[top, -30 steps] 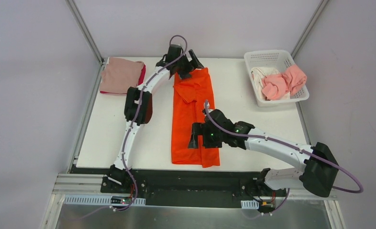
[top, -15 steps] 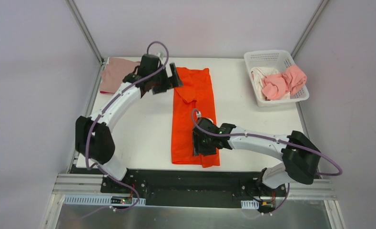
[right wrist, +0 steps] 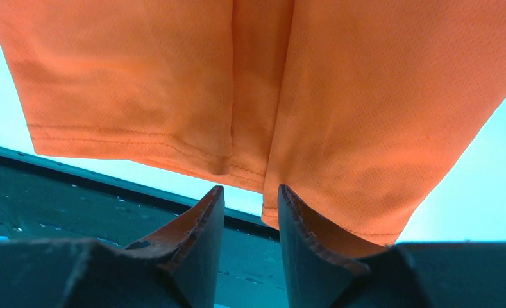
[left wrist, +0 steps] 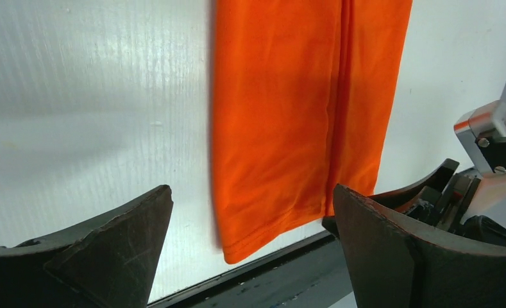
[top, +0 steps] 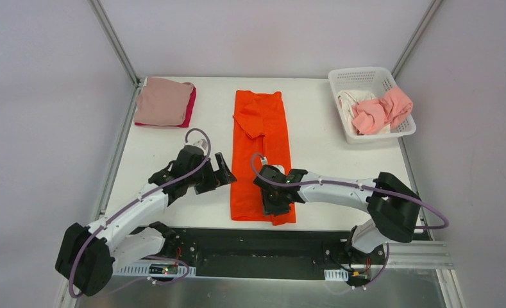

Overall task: Fold and stack the t-shirts
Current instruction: Grab the bottom of the folded rectangular tshirt with both arms

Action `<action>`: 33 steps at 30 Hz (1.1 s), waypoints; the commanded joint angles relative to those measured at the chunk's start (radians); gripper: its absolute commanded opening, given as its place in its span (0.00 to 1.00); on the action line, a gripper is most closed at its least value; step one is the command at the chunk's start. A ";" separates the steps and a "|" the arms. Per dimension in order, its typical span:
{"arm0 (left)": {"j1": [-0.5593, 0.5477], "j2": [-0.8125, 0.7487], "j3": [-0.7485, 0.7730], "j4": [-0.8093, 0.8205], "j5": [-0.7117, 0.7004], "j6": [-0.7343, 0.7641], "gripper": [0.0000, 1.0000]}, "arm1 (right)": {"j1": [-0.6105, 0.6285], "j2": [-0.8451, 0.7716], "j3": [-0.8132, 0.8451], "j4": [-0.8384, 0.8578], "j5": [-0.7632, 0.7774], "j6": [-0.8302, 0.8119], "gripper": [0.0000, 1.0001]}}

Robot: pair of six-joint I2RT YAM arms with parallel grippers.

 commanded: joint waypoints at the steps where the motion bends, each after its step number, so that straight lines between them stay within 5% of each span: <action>1: -0.028 -0.053 -0.076 0.067 0.021 -0.087 0.94 | 0.022 -0.011 0.004 -0.055 0.029 0.030 0.37; 13: -0.181 0.079 -0.135 0.141 0.021 -0.153 0.71 | 0.053 0.008 -0.014 -0.076 0.048 0.052 0.31; 25: -0.222 0.155 -0.150 0.154 -0.011 -0.173 0.41 | 0.054 0.032 -0.010 -0.088 0.071 0.067 0.13; 28: -0.223 0.149 -0.161 0.153 -0.019 -0.177 0.35 | 0.055 0.033 -0.016 -0.088 0.077 0.074 0.00; 33: -0.225 0.147 -0.168 0.153 -0.024 -0.178 0.29 | 0.056 -0.010 -0.027 -0.059 0.075 0.076 0.00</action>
